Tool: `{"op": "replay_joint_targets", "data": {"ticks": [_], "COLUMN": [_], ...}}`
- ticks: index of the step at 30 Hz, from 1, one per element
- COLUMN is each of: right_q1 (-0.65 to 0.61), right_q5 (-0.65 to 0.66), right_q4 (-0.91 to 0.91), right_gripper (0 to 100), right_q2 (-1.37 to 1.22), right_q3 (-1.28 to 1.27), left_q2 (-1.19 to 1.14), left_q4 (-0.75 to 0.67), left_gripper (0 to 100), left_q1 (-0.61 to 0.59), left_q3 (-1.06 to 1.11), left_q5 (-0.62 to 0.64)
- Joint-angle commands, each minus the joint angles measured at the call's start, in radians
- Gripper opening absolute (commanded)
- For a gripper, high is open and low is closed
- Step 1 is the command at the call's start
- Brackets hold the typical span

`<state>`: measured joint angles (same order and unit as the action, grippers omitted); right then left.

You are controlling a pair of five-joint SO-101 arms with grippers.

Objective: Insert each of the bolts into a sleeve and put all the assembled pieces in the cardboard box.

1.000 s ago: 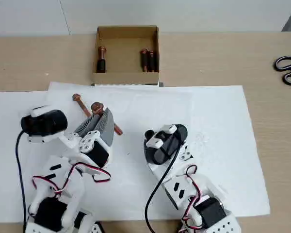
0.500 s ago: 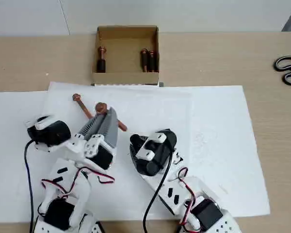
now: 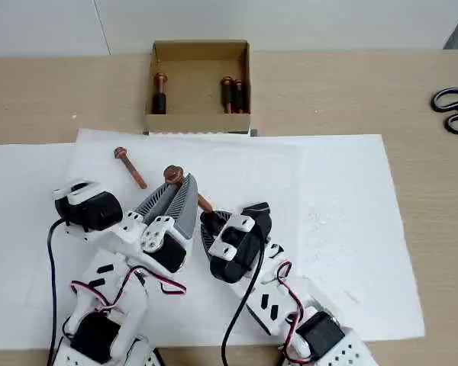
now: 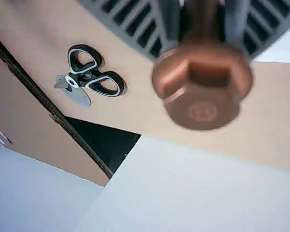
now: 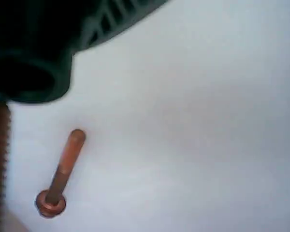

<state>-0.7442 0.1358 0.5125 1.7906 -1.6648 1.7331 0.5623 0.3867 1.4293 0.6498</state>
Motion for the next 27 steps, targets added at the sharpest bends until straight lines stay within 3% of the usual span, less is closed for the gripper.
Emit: {"op": "replay_joint_targets", "data": {"ticks": [1, 9, 13, 20, 27], "right_q1": [0.002, 0.035, 0.030, -0.002, -0.013], "right_q5": [0.009, 0.008, 0.008, 0.011, 0.012], "right_q4": [-0.025, -0.030, -0.033, -0.033, -0.033], "right_gripper": [0.2, 0.2, 0.2, 0.2, 0.2], "right_q2": [0.008, 0.008, 0.008, 0.008, 0.008], "right_q3": [0.000, -0.003, 0.005, 0.006, 0.008], "left_q2": [0.020, 0.020, 0.018, 0.018, 0.018], "left_q4": [0.012, 0.147, 0.176, 0.206, 0.212], "left_gripper": [1, 1, 1, 1, 1], "left_q1": [0.009, 0.009, 0.012, 0.141, 0.146], "left_q3": [-0.024, -0.090, -0.085, -0.050, -0.033], "left_q5": [-0.009, -0.009, -0.009, -0.011, -0.071]}}
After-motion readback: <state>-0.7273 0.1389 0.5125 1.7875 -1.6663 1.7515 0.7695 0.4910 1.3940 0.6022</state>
